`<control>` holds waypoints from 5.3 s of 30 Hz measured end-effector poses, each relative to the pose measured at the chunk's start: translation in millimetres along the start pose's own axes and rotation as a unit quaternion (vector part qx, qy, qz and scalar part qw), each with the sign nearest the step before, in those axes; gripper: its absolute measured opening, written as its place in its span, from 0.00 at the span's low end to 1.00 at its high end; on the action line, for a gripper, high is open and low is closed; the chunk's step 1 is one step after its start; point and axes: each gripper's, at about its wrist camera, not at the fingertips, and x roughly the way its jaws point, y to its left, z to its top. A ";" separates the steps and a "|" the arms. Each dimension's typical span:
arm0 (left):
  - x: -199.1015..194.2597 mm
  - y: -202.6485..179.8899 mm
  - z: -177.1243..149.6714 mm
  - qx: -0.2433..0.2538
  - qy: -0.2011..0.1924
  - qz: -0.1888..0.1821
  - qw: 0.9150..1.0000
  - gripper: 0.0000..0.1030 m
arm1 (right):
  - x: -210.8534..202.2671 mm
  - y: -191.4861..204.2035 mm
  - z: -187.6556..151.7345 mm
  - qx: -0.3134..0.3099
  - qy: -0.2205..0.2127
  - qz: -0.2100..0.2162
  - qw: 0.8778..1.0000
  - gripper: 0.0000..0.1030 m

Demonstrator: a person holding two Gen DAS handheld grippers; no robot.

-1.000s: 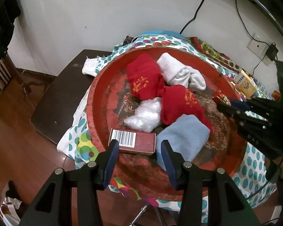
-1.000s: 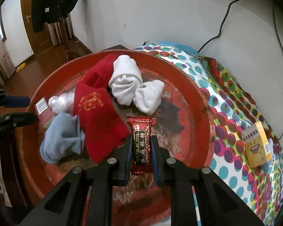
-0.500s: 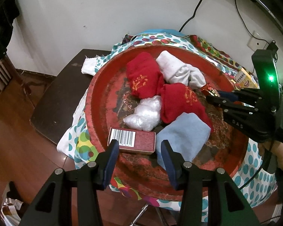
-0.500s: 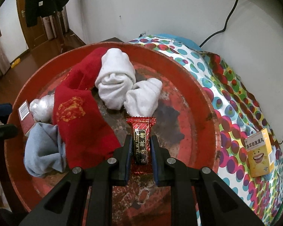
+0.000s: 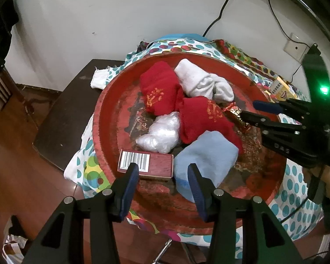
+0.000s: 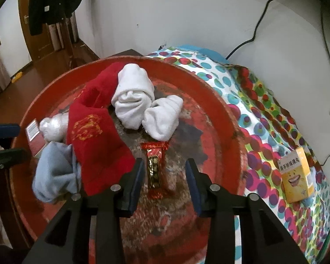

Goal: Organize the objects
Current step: 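Lower the candy bar onto the tray and open the right gripper, then grasp the second light blue sock with the right gripper while the left gripper grasps the yellow medicine box, then carry the yellow medicine box with the left gripper over the tray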

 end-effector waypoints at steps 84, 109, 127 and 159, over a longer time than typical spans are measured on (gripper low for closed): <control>172.6 -337.0 153.5 -0.020 0.100 0.055 0.993 0.50 | -13.5 -113.4 -129.8 0.150 -0.040 -0.059 0.986 0.24; 81.3 -301.7 107.5 0.079 0.038 0.054 0.995 0.50 | 1.2 -97.7 -122.7 0.140 -0.034 -0.079 0.986 0.24; 50.1 -230.7 101.6 0.093 0.035 0.076 0.992 0.50 | 2.8 -93.7 -125.0 0.140 -0.033 -0.083 0.986 0.24; 58.1 -86.0 108.5 0.031 0.066 0.136 0.988 0.50 | 4.7 -87.6 -123.1 0.142 -0.032 -0.091 0.985 0.25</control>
